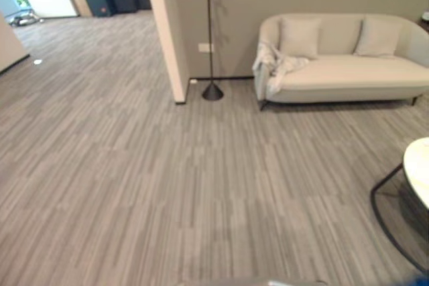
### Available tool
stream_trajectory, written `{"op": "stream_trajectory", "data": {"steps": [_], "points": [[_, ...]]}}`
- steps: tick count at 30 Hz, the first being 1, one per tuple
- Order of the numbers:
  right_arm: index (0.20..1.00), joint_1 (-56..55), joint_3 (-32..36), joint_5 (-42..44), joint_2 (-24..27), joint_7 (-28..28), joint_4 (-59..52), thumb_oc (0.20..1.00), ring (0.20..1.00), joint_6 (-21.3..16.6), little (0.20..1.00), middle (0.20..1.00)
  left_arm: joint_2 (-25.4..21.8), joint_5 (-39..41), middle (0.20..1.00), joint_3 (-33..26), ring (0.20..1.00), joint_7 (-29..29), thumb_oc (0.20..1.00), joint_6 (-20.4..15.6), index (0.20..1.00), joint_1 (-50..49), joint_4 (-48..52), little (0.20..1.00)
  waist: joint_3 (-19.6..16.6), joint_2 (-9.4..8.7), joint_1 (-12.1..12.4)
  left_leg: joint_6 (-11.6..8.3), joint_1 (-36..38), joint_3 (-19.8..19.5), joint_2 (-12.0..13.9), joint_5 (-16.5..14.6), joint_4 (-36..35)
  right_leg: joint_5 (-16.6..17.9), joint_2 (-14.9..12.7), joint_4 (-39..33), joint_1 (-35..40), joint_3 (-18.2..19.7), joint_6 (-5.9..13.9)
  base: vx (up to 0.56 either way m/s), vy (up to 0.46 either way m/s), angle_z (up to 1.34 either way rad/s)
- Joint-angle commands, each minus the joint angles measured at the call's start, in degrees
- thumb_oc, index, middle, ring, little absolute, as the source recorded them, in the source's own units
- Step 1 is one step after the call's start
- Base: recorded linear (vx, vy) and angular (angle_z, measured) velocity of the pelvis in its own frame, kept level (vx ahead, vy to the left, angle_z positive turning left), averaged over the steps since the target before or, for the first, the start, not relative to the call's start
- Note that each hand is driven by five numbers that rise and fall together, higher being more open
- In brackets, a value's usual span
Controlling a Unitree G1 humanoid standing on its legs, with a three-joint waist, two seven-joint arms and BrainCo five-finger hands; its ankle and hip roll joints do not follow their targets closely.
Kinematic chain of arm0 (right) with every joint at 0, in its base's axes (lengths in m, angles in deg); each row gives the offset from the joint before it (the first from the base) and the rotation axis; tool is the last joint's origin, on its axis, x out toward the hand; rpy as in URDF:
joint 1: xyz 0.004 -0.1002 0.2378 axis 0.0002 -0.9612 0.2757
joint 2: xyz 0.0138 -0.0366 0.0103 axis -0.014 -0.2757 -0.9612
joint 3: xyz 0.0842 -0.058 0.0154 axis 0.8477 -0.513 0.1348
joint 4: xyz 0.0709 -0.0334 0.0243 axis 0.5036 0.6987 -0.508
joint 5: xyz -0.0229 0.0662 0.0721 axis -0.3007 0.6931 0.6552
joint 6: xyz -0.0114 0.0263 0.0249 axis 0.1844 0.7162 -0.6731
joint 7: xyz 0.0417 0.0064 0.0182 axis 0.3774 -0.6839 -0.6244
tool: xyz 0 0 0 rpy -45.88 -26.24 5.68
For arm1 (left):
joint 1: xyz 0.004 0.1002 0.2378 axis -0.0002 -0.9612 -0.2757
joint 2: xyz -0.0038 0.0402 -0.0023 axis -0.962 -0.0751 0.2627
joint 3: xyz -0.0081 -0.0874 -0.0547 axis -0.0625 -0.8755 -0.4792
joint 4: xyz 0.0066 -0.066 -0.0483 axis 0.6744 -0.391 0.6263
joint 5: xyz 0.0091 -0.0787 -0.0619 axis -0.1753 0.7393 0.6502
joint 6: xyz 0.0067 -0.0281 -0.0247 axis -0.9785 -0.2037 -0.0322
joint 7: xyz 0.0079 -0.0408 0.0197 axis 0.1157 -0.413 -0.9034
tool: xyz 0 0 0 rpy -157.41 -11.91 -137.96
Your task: Hang the clothes on the sofa on the clothes rack.
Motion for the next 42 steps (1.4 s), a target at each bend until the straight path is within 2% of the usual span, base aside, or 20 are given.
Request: {"op": "stream_trajectory", "data": {"steps": [1, 6, 12, 20, 42], "points": [[1.0, 5.06, 3.17, 2.66, -0.05, 1.41, 5.7, 1.0, 1.0, -0.66, 1.0, 1.0, 2.74, 0.74, 1.0, -0.03, 1.0, -0.11, 1.0, -0.04, 1.0, 2.88, -3.62, 1.0, 0.12, 1.44, 0.31, -5.54, 1.06, -0.49, 5.64, 0.9, -1.65, 4.13, -3.76, -2.13, -2.29, -0.45, 3.62, 0.02, -0.002, -0.04], [1.0, 4.91, 1.78, 1.58, -0.47, 1.33, 4.98, 1.0, 1.0, -1.06, 1.0, 1.0, 3.07, -0.9, 1.0, 1.72, 1.0, -0.23, 1.0, -0.09, 1.0, 3.0, -3.91, 1.0, -0.02, 1.5, -0.22, -5.6, 1.22, 0.2, 5.79, 0.74, -1.65, 4.4, -3.68, -2.13, -2.65, 0.25, 3.74, 0.01, 0.001, -0.06], [1.0, 4.14, -2.1, -4.5, -1.03, 0.45, 5.1, 1.0, 1.0, -0.91, 1.0, 1.0, 3.45, -4.32, 1.0, 5.16, 1.0, -0.37, 1.0, -0.73, 1.0, 3.51, -3.01, 1.0, -0.25, 1.65, -0.44, -5.53, 1.61, 0.7, 5.84, 0.26, -1.65, 4.46, -3.63, -2.13, -2.88, 0.98, 3.81, 0.0, 0.003, -0.11], [1.0, 3.76, -6.64, -11.55, -1.67, -0.83, 3.38, 1.0, 1.0, -1.5, 1.0, 1.0, 3.39, -6.09, 1.0, 6.18, 1.0, -0.55, 1.0, -0.8, 1.0, 3.6, -3.33, 1.0, -0.14, 1.75, -0.46, -5.49, 2.21, 0.52, 5.72, -0.01, -1.65, 4.35, -3.67, -2.13, -2.33, 0.99, 3.7, 0.0, 0.0, -0.01], [1.0, 3.97, -9.18, -15.03, -1.92, -1.65, 2.73, 1.0, 1.0, -1.63, 1.0, 1.0, 2.92, -7.07, 1.0, 6.14, 1.0, 0.55, 1.0, -0.71, 1.0, 4.09, -3.98, 1.0, 0.06, 1.69, -0.37, -5.67, 2.85, -0.11, 6.03, -0.14, -1.65, 3.93, -3.52, -2.13, -1.52, 0.53, 3.51, 0.0, 0.0, 0.0]]}}
